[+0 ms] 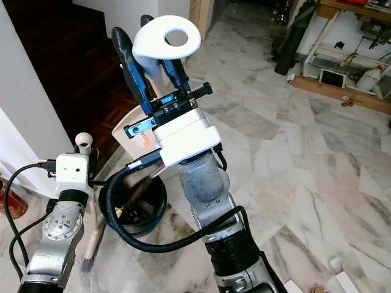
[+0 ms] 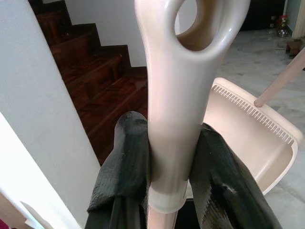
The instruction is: Sweep floor
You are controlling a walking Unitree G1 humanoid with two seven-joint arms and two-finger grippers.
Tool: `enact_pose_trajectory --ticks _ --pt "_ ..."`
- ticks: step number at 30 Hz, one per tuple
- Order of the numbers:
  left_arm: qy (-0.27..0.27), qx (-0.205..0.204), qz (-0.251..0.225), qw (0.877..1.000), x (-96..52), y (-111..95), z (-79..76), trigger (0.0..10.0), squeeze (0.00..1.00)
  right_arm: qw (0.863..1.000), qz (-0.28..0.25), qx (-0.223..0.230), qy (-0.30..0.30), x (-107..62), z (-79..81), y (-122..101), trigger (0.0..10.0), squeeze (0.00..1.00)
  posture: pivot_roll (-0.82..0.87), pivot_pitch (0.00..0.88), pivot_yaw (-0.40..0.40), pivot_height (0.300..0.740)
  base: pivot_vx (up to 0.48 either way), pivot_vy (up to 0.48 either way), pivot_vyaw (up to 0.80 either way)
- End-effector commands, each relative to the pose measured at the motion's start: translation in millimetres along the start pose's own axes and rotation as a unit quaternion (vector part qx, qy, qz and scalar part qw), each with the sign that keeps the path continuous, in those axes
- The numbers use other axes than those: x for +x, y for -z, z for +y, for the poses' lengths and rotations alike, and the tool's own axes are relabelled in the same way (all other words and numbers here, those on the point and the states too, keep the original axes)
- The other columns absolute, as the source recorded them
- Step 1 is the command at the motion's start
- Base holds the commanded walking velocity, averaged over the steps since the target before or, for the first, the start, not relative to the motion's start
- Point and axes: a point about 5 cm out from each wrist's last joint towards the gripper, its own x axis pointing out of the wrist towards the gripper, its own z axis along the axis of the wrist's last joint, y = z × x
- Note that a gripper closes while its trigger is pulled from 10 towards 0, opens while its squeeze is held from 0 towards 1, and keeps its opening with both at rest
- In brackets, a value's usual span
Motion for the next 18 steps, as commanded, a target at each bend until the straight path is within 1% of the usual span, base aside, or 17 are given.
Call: enact_pose_trajectory --ticks 1,7,13,15,16,17,18 --pt "0.013 -0.016 -0.043 0.999 2.8 -16.1 -7.0 10.0 0.0 0.999 -0.049 -0.006 0.005 6.4 -2.9 -16.9 10.0 0.0 0.14 0.091 -0.122 0.74 0.0 0.0 0.0" --pt "0.013 -0.016 -0.042 0.999 2.5 -15.8 -7.0 10.0 0.0 0.999 -0.039 -0.011 0.004 5.4 -3.7 -13.5 10.0 0.0 0.14 0.094 -0.121 0.74 0.0 0.0 0.0" --pt "0.015 -0.016 -0.041 0.999 2.5 -15.7 -7.6 10.0 0.0 0.999 -0.022 -0.03 0.004 4.0 -7.7 -7.0 10.0 0.0 0.13 0.095 -0.119 0.74 0.0 0.0 0.0" --pt "0.015 -0.016 -0.041 0.999 2.5 -15.7 -7.7 10.0 0.0 0.999 -0.01 -0.05 0.008 3.2 -11.8 -3.2 10.0 0.0 0.13 0.096 -0.118 0.74 0.0 0.0 0.0" --pt "0.015 -0.017 -0.04 0.999 2.4 -15.6 -7.9 10.0 0.0 0.997 0.006 -0.07 0.014 2.3 -16.3 1.7 10.0 0.0 0.13 0.097 -0.119 0.74 0.0 0.0 0.0" --pt "0.015 -0.017 -0.04 0.999 2.4 -15.6 -7.9 10.0 0.0 0.997 0.006 -0.07 0.014 2.3 -16.3 1.7 10.0 0.0 0.13 0.097 -0.119 0.74 0.0 0.0 0.0" --pt "0.016 -0.017 -0.04 0.999 2.3 -15.6 -8.2 10.0 0.0 0.996 0.022 -0.088 0.021 1.1 -21.4 6.3 10.0 0.0 0.13 0.097 -0.119 0.74 0.0 0.0 0.0"
